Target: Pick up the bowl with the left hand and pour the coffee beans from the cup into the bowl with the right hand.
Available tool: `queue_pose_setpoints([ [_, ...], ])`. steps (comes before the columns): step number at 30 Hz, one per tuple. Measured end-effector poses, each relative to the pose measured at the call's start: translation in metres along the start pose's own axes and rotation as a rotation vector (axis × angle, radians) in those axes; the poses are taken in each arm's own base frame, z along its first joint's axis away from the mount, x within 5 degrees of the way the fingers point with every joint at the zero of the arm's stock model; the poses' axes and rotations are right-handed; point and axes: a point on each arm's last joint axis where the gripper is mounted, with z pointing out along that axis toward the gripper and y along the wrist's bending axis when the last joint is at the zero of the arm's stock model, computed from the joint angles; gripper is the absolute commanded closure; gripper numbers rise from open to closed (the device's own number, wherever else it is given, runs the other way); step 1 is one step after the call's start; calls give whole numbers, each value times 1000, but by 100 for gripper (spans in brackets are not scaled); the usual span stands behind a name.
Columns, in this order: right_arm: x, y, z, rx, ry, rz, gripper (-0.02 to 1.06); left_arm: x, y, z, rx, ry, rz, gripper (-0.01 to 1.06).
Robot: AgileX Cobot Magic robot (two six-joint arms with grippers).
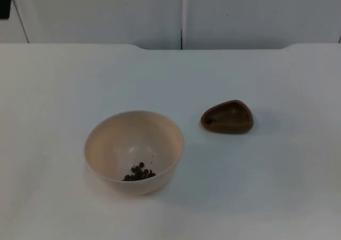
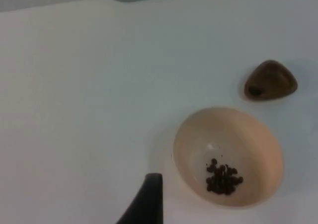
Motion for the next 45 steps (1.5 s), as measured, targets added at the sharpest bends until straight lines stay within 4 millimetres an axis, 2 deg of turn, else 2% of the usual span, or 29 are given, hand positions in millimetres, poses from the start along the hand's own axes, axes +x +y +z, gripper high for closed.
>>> queue_pose_setpoints([
  [1,5,0,-4,0,-2,0,35,8,1,-3,1,-6,2,14],
  [2,5,0,-4,0,-2,0,35,8,1,-3,1,-6,2,14],
  [7,29,-2,-21,-2,-29,-1,35,37,2,-28,10,-86,8,14],
  [8,29,-2,-21,-2,-29,-1,35,37,2,-28,10,-86,8,14],
  [11,46,-3,-34,-5,-61,-3,35,55,3,-47,18,-127,14,14],
  [17,69,-4,-47,-7,-98,-6,35,73,2,-74,30,-208,25,14],
  [23,87,-5,-59,-10,-126,-7,35,91,3,-91,33,-248,54,14],
  [28,92,-5,-70,-13,-154,-9,35,105,4,-91,31,-230,82,14],
  [30,98,-5,-79,-15,-172,-10,35,117,6,-88,30,-208,89,14],
  [33,106,-5,-90,-16,-187,-13,35,123,7,-91,25,-213,94,14],
  [38,117,-6,-100,-17,-195,-28,35,131,10,-89,-2,-170,108,14],
  [45,144,-7,-119,-18,-193,-36,35,134,11,-85,-15,-144,113,14],
])
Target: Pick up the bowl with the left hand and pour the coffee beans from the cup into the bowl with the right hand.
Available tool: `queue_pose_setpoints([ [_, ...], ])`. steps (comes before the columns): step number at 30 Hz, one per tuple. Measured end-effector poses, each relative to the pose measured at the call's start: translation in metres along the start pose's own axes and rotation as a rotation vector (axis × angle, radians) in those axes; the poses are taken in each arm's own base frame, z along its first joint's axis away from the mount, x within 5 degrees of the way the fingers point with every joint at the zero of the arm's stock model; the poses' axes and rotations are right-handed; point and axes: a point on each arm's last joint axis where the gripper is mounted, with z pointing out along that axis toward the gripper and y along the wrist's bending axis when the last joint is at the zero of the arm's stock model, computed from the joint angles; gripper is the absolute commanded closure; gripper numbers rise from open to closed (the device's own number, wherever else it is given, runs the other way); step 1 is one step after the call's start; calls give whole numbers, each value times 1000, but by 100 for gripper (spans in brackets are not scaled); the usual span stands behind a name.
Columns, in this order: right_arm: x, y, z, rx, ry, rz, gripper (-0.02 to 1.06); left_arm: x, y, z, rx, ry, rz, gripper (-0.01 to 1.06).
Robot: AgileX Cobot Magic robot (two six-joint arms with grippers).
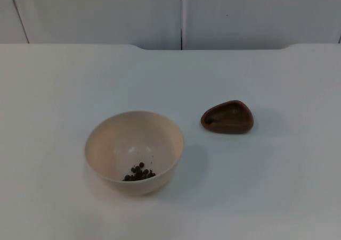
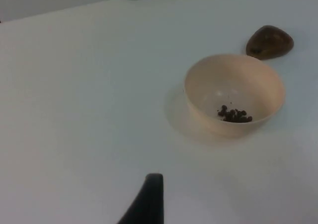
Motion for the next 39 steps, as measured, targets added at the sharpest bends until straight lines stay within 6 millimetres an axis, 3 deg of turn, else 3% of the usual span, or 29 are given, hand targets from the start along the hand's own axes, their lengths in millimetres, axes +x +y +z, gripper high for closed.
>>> queue_pose_setpoints([
  [6,16,-1,4,2,61,-4,35,0,0,0,0,0,0,14],
  [21,17,-1,5,2,69,-4,35,0,0,0,0,0,0,14],
  [24,17,-1,5,2,69,-4,29,0,-1,0,14,0,-8,14],
  [27,17,-1,5,2,69,-4,3,0,-3,0,28,-1,-15,5],
  [28,17,-1,5,2,69,-4,-1,0,-3,0,28,-1,-15,0],
  [39,17,-1,5,2,69,-7,-1,0,-3,0,30,-3,-16,0],
])
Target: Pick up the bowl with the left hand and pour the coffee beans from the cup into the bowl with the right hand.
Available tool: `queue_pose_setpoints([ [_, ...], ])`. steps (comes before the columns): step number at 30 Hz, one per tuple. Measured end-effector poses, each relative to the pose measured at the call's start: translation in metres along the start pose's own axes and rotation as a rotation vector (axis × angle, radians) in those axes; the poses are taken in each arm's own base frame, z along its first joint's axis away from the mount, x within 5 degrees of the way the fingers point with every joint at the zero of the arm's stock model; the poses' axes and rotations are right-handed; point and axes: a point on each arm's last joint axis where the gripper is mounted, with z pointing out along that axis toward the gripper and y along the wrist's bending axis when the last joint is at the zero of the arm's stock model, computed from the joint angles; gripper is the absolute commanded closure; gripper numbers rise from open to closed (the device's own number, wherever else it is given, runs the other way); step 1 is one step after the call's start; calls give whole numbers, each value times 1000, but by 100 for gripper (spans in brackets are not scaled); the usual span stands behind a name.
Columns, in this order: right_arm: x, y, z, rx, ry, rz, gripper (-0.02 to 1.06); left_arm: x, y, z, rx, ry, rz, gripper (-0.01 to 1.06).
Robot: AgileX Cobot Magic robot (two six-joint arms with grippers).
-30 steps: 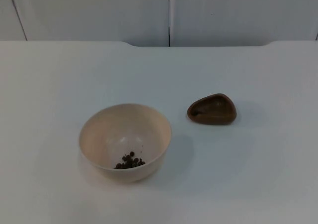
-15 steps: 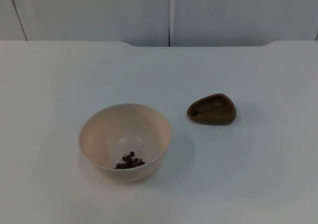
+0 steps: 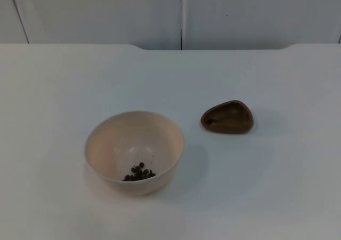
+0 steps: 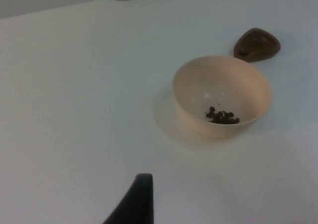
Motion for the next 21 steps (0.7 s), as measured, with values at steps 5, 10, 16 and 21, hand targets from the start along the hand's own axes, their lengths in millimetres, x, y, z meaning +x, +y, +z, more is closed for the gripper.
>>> queue_pose_setpoints([
  [5,0,0,0,0,0,0,-1,0,0,0,-4,0,2,0],
  [10,0,0,0,0,0,-1,-1,0,1,0,-6,0,3,0],
  [16,0,0,0,0,0,-4,-1,0,1,0,-6,0,3,0],
  [21,0,0,0,0,0,-4,-1,0,1,0,-6,0,3,0],
])
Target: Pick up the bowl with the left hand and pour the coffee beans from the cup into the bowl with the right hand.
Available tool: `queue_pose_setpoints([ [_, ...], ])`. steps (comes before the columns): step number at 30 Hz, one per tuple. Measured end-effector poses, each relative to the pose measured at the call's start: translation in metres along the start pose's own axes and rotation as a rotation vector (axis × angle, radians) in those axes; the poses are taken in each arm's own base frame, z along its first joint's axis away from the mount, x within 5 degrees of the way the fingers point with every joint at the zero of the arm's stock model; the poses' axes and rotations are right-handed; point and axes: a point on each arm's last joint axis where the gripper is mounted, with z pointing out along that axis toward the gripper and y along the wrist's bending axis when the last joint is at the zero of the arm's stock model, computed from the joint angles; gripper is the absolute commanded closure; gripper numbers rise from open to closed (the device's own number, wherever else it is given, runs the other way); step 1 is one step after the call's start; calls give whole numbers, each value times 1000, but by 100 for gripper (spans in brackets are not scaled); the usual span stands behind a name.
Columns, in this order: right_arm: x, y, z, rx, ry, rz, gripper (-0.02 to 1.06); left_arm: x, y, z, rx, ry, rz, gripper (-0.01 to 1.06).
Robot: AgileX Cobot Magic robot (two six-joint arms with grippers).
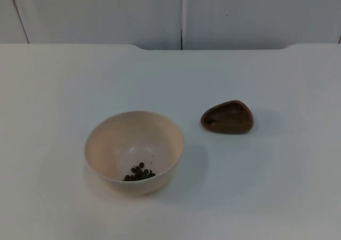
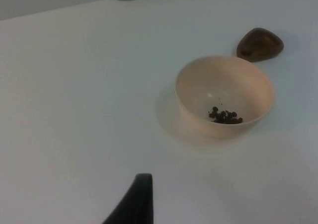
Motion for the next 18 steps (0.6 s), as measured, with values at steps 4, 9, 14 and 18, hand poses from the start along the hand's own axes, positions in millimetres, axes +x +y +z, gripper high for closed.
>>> queue_pose_setpoints([
  [4,0,0,0,0,0,0,-1,0,0,0,0,0,0,0],
  [9,0,0,0,0,0,0,-1,0,0,0,0,0,0,0],
  [14,0,0,0,0,0,0,-1,0,0,0,0,0,0,0],
  [18,0,0,0,0,0,0,-1,0,0,0,0,0,0,0],
])
